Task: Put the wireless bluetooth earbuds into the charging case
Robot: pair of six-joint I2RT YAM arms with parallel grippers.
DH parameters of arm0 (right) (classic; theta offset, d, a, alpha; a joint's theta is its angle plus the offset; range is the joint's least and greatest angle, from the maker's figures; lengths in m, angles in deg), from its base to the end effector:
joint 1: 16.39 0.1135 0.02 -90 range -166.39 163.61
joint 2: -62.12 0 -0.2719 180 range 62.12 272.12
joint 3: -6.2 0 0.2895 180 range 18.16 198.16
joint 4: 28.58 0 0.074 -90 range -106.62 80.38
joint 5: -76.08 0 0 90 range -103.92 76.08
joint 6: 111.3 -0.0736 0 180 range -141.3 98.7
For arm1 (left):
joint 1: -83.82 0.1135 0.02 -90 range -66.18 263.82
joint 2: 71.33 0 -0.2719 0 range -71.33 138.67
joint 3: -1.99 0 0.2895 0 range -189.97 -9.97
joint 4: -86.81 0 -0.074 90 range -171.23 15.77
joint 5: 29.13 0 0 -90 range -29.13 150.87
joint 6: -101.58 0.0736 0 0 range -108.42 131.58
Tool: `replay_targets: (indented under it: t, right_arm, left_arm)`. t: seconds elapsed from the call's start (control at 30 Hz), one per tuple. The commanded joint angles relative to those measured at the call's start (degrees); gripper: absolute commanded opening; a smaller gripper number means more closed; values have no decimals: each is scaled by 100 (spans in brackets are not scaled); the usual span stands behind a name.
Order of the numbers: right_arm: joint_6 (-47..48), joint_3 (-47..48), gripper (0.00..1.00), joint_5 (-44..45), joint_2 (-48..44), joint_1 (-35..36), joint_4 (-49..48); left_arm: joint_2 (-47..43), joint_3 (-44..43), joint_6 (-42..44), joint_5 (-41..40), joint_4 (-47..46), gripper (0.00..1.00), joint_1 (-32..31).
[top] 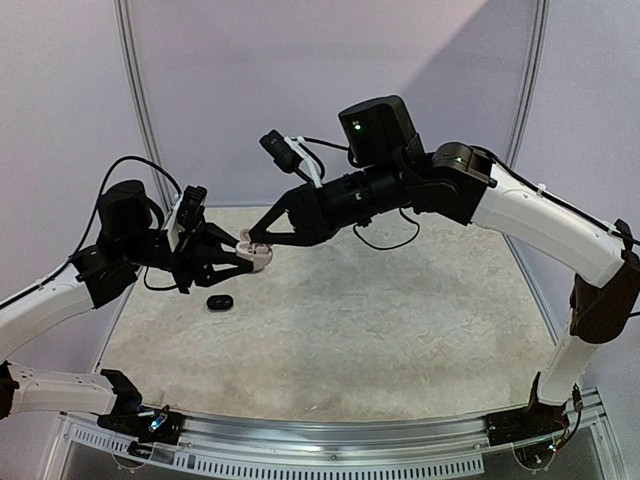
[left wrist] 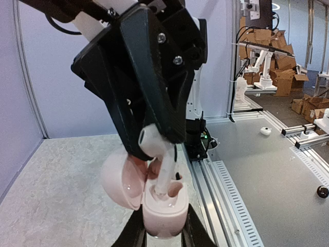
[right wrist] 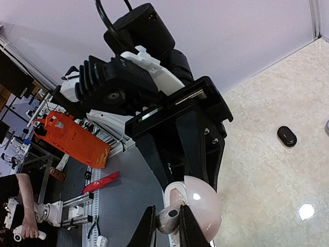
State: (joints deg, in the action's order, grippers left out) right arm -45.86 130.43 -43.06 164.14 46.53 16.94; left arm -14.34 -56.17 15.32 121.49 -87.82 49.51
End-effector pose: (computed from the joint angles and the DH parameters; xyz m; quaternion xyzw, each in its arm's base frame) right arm 0.1828 0.4363 0.4342 -0.3962 0.7182 0.5196 0.2391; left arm 0.1878 -0.2058 0.3394 0.5309 0.4859 -0.5115 0.4694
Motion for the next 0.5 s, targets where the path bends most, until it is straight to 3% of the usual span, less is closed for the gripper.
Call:
replay_targets:
  t: [0.0, 0.47]
  right_arm:
    - [232, 195, 0, -28, 119, -122, 570]
    - [514, 850, 0, -318, 323, -48, 968]
  left_arm:
    - [-26, -215, 623, 450, 314, 0, -112]
    - [134, -370, 1421, 589, 1381, 0, -136]
